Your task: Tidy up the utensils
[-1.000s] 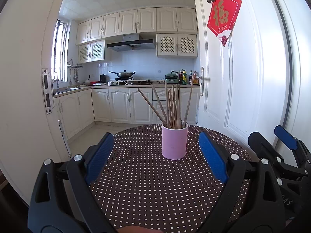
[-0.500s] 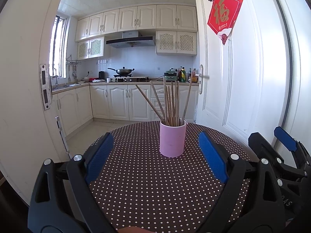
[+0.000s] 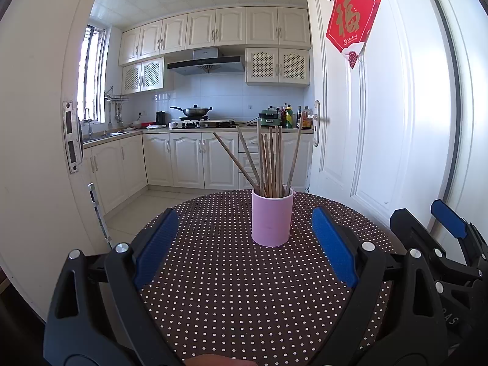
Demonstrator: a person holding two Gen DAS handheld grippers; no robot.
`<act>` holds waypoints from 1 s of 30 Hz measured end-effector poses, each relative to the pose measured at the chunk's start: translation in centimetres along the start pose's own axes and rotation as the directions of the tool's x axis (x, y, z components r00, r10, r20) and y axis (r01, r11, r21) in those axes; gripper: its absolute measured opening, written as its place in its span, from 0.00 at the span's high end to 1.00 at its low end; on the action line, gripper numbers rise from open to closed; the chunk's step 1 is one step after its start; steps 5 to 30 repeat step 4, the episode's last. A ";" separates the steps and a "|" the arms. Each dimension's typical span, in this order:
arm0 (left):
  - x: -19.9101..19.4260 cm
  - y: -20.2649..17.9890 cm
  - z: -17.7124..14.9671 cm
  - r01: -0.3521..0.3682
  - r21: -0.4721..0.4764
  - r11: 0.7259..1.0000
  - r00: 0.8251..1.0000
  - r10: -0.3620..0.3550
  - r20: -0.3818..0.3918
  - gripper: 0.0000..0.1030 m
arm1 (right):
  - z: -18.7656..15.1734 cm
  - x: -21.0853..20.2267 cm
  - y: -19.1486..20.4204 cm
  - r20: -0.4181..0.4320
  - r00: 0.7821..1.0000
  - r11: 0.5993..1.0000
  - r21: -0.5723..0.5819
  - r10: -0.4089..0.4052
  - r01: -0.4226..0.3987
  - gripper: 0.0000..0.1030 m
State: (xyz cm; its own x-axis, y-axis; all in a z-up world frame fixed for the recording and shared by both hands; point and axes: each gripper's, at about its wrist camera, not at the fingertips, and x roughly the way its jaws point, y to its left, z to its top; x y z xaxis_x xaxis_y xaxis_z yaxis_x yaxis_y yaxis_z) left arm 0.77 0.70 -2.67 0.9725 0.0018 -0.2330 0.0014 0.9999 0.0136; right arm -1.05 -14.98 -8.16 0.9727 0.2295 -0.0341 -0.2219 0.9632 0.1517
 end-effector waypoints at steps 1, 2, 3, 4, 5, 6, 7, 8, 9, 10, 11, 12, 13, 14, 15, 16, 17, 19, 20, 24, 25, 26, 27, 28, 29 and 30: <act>0.0 0.0 0.0 0.000 0.000 1.000 1.000 0.000 0.000 0.15 | 0.0 0.0 0.0 0.000 1.000 1.000 0.002 0.001 -0.001 0.08; 0.0 0.0 0.0 0.000 0.000 1.000 1.000 0.000 0.000 0.15 | 0.0 0.0 0.0 -0.001 1.000 1.000 0.003 0.002 -0.002 0.08; 0.0 0.0 0.0 -0.001 0.000 1.000 1.000 0.001 -0.001 0.15 | -0.1 0.1 0.0 -0.003 1.000 1.000 0.003 0.002 -0.002 0.08; 0.1 0.0 0.0 0.000 -0.001 1.000 1.000 0.000 -0.002 0.15 | -0.1 0.1 0.0 -0.003 1.000 1.000 0.003 0.002 -0.002 0.08; 0.1 0.0 0.0 0.000 -0.001 1.000 1.000 0.000 -0.002 0.15 | -0.1 0.1 0.0 -0.003 1.000 1.000 0.003 0.002 -0.002 0.08; 0.1 0.0 0.0 0.000 -0.001 1.000 1.000 0.000 -0.002 0.15 | -0.1 0.1 0.0 -0.003 1.000 1.000 0.003 0.002 -0.002 0.08; 0.1 0.0 0.0 0.000 -0.001 1.000 1.000 0.000 -0.002 0.15 | -0.1 0.1 0.0 -0.003 1.000 1.000 0.003 0.002 -0.002 0.08; 0.1 0.0 0.0 0.000 -0.001 1.000 1.000 0.000 -0.002 0.15 | -0.1 0.1 0.0 -0.003 1.000 1.000 0.003 0.002 -0.002 0.08; 0.1 0.0 0.0 0.000 -0.001 1.000 1.000 0.000 -0.002 0.15 | -0.1 0.1 0.0 -0.003 1.000 1.000 0.003 0.002 -0.002 0.08; 0.1 0.0 0.0 0.000 -0.001 1.000 1.000 0.000 -0.002 0.15 | -0.1 0.1 0.0 -0.003 1.000 1.000 0.003 0.002 -0.002 0.08; 0.1 0.0 0.0 0.000 -0.001 1.000 1.000 0.000 -0.002 0.15 | -0.1 0.1 0.0 -0.003 1.000 1.000 0.003 0.002 -0.002 0.08; 0.1 0.0 0.0 0.000 -0.001 1.000 1.000 0.000 -0.002 0.15 | -0.1 0.1 0.0 -0.003 1.000 1.000 0.003 0.002 -0.002 0.08; 0.1 0.0 0.0 0.000 -0.001 1.000 1.000 0.000 -0.002 0.15 | -0.1 0.1 0.0 -0.003 1.000 1.000 0.003 0.002 -0.002 0.08; 0.1 0.0 0.0 0.000 -0.001 1.000 1.000 0.000 -0.002 0.15 | -0.1 0.1 0.0 -0.003 1.000 1.000 0.003 0.002 -0.002 0.08; 0.1 0.0 0.0 0.000 -0.001 1.000 1.000 0.000 -0.002 0.15 | -0.1 0.1 0.0 -0.003 1.000 1.000 0.003 0.002 -0.002 0.08; 0.1 0.0 0.0 0.000 -0.001 1.000 1.000 0.000 -0.002 0.15 | -0.1 0.1 0.0 -0.003 1.000 1.000 0.003 0.002 -0.002 0.08; 0.1 0.0 0.0 0.000 -0.001 1.000 1.000 0.000 -0.002 0.15 | -0.1 0.1 0.0 -0.003 1.000 1.000 0.003 0.002 -0.002 0.08; 0.1 0.0 0.0 0.000 -0.001 1.000 1.000 0.000 -0.002 0.15 | -0.1 0.1 0.0 -0.003 1.000 1.000 0.003 0.002 -0.002 0.08; 0.1 0.0 0.0 0.000 -0.001 1.000 1.000 0.000 -0.002 0.15 | -0.1 0.1 0.0 -0.003 1.000 1.000 0.003 0.002 -0.002 0.08; 0.1 0.0 0.0 0.000 -0.001 1.000 1.000 0.000 -0.002 0.15 | -0.1 0.1 0.0 -0.003 1.000 1.000 0.003 0.002 -0.002 0.08; 0.1 0.0 0.0 0.000 -0.001 1.000 1.000 0.000 -0.002 0.15 | -0.1 0.1 0.0 -0.003 1.000 1.000 0.003 0.002 -0.002 0.08; 0.1 0.0 0.0 0.000 -0.001 1.000 1.000 0.000 -0.002 0.15 | -0.1 0.1 0.0 -0.003 1.000 1.000 0.003 0.002 -0.002 0.08; 0.1 0.0 0.0 0.000 -0.001 1.000 1.000 0.000 -0.002 0.15 | -0.1 0.1 0.0 -0.003 1.000 1.000 0.003 0.002 -0.002 0.08; 0.1 0.0 0.0 0.000 -0.001 1.000 1.000 0.000 -0.002 0.15 | -0.1 0.1 0.0 -0.003 1.000 1.000 0.003 0.002 -0.002 0.08; 0.1 0.0 0.0 0.000 -0.001 1.000 1.000 0.000 -0.002 0.15 | -0.1 0.1 0.0 -0.003 1.000 1.000 0.003 0.002 -0.002 0.08; 0.1 0.0 0.0 0.000 -0.001 1.000 1.000 0.000 -0.002 0.15 | -0.1 0.1 0.0 -0.003 1.000 1.000 0.003 0.002 -0.002 0.08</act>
